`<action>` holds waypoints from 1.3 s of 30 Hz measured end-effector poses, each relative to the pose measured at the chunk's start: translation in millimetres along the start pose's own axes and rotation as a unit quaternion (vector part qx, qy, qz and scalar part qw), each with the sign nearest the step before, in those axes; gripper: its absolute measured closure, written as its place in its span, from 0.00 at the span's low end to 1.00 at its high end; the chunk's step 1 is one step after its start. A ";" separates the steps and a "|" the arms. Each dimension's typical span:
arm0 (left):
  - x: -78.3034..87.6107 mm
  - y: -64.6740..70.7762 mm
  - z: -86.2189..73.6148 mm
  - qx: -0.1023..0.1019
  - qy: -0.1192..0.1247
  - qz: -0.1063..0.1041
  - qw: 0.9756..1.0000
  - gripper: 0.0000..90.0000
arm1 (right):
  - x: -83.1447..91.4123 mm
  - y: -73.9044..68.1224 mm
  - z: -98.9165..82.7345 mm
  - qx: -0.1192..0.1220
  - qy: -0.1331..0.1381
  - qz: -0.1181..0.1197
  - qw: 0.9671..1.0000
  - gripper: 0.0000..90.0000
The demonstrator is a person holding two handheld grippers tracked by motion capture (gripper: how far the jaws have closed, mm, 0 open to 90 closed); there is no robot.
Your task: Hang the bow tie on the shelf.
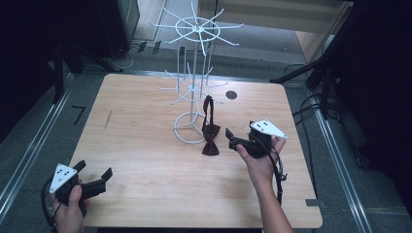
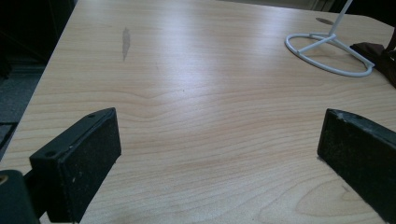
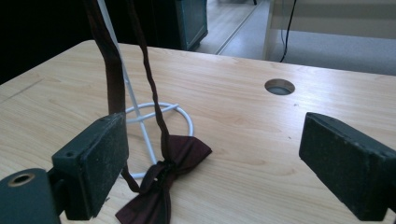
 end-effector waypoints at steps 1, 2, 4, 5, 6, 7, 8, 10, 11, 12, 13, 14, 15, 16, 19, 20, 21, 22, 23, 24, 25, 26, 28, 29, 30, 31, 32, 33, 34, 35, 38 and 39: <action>0.1 0.0 0.0 0.000 0.000 0.000 1.000 0.00 | 2.1 2.2 -1.2 -0.002 0.000 -0.002 1.000 0.08; 0.1 0.0 0.0 0.000 0.000 0.000 1.000 0.00 | 4.1 4.3 -2.3 -0.005 0.001 -0.002 1.000 0.07; -0.1 0.0 0.0 0.000 0.001 0.000 1.000 0.00 | 8.7 9.4 -4.4 -0.009 0.003 -0.004 1.000 0.07; -0.2 0.1 0.0 -0.001 0.001 0.000 1.000 0.00 | 10.3 11.3 -5.3 -0.011 0.004 -0.005 1.000 0.06; -0.2 0.2 0.0 -0.001 0.001 0.000 1.000 0.00 | 13.2 14.3 -6.8 -0.014 0.005 -0.007 1.000 0.06; -0.2 0.2 0.0 -0.001 0.001 0.001 1.000 0.00 | 15.6 17.1 -8.1 -0.015 0.005 -0.007 1.000 0.06; -0.2 0.1 0.0 -0.002 0.001 0.001 1.000 0.00 | 17.7 19.7 -9.4 -0.017 0.005 -0.009 1.000 0.05; -0.2 0.3 0.0 -0.002 0.001 0.001 1.000 0.00 | 22.5 25.3 -12.5 -0.020 0.006 -0.013 1.000 0.05; -0.2 0.3 0.0 -0.002 0.001 0.001 1.000 0.00 | 24.1 27.2 -13.7 -0.021 0.006 -0.014 1.000 0.05; -0.2 0.3 0.0 -0.002 0.001 0.001 1.000 0.00 | 26.3 29.9 -15.2 -0.023 0.006 -0.016 1.000 0.05; -0.2 0.4 -0.1 -0.002 0.000 0.000 1.000 0.00 | 28.3 32.5 -16.8 -0.024 0.006 -0.017 1.000 0.05; -0.3 0.4 -0.1 -0.002 0.000 0.000 1.000 0.00 | 30.4 35.0 -18.5 -0.025 0.006 -0.019 0.999 0.05; -0.2 0.4 -0.1 -0.003 0.000 0.000 1.000 0.00 | 32.3 37.7 -20.4 -0.027 0.005 -0.021 0.999 0.05; -0.2 0.6 -0.1 -0.003 0.000 0.000 1.000 0.00 | 34.4 40.1 -22.4 -0.032 0.005 -0.022 0.999 0.05; -0.3 0.7 -0.1 -0.003 0.000 -0.001 1.000 0.00 | 40.2 48.0 -28.1 -0.036 0.005 -0.028 0.999 0.05; -0.3 0.9 -0.2 -0.002 -0.003 -0.003 1.000 0.00 | 41.7 49.7 -29.6 -0.038 0.004 -0.030 0.999 0.05; -0.2 1.1 -0.3 -0.005 -0.004 -0.004 1.000 0.00 | 44.1 52.9 -32.1 -0.039 0.003 -0.032 0.999 0.05; -0.3 1.2 -0.3 -0.005 -0.004 -0.003 1.000 0.00 | 46.4 56.3 -34.5 -0.037 0.002 -0.036 0.999 0.04; -0.3 1.3 -0.3 -0.005 -0.004 -0.003 1.000 0.00 | 47.7 58.3 -36.0 -0.038 0.002 -0.038 0.999 0.04; -0.3 1.2 -0.3 -0.006 -0.003 -0.002 1.000 0.00 | 49.4 60.3 -37.5 -0.040 0.000 -0.040 0.998 0.04; -0.4 1.4 -0.3 -0.004 -0.003 -0.002 1.000 0.00 | 51.8 64.2 -39.8 -0.041 0.001 -0.043 0.998 0.04; -0.5 1.4 -0.3 -0.004 -0.002 -0.002 1.000 0.00 | 54.1 67.2 -41.7 -0.043 0.000 -0.046 0.998 0.04; -0.4 1.4 -0.3 -0.005 -0.002 -0.002 1.000 0.00 | 58.1 73.1 -45.4 -0.046 -0.001 -0.052 0.998 0.04; -0.4 1.4 -0.3 -0.005 -0.003 -0.002 1.000 0.00 | 60.1 75.9 -47.2 -0.049 -0.001 -0.055 0.997 0.04; -0.4 1.4 -0.3 -0.005 -0.002 -0.002 1.000 0.00 | 62.1 78.4 -49.2 -0.051 -0.003 -0.057 0.997 0.04; -0.4 1.4 -0.3 -0.006 -0.002 -0.003 1.000 0.00 | 63.7 81.4 -51.1 -0.050 -0.003 -0.062 0.997 0.04; -0.4 1.4 -0.3 -0.005 -0.003 -0.003 1.000 0.00 | 65.4 83.3 -53.0 -0.052 -0.004 -0.063 0.997 0.04; -0.4 1.4 -0.3 -0.005 -0.003 -0.003 1.000 0.00 | 67.1 85.7 -54.9 -0.052 -0.005 -0.066 0.996 0.04; -0.4 1.4 -0.3 -0.005 -0.003 -0.003 1.000 0.00 | 68.7 87.5 -56.8 -0.054 -0.006 -0.067 0.996 0.04; -0.4 1.4 -0.3 -0.005 -0.002 -0.002 1.000 0.00 | 70.2 89.7 -58.8 -0.053 -0.008 -0.069 0.996 0.04; -0.3 1.3 -0.2 -0.005 -0.002 -0.003 1.000 0.00 | 74.7 94.2 -64.2 -0.052 -0.013 -0.075 0.996 0.04; -0.3 1.4 -0.3 -0.005 -0.002 -0.003 1.000 0.00 | 76.4 95.8 -65.9 -0.052 -0.013 -0.077 0.996 0.04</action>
Point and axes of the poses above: each handheld gripper's, and its own axes: x roughly backward along the jaws, z roughly out of its top, y roughly to its right, the point moved 4 cm from there along -x, roughly forward along the jaws, and after that the axes turned 2 degrees about -x, right-handed, at the moved point
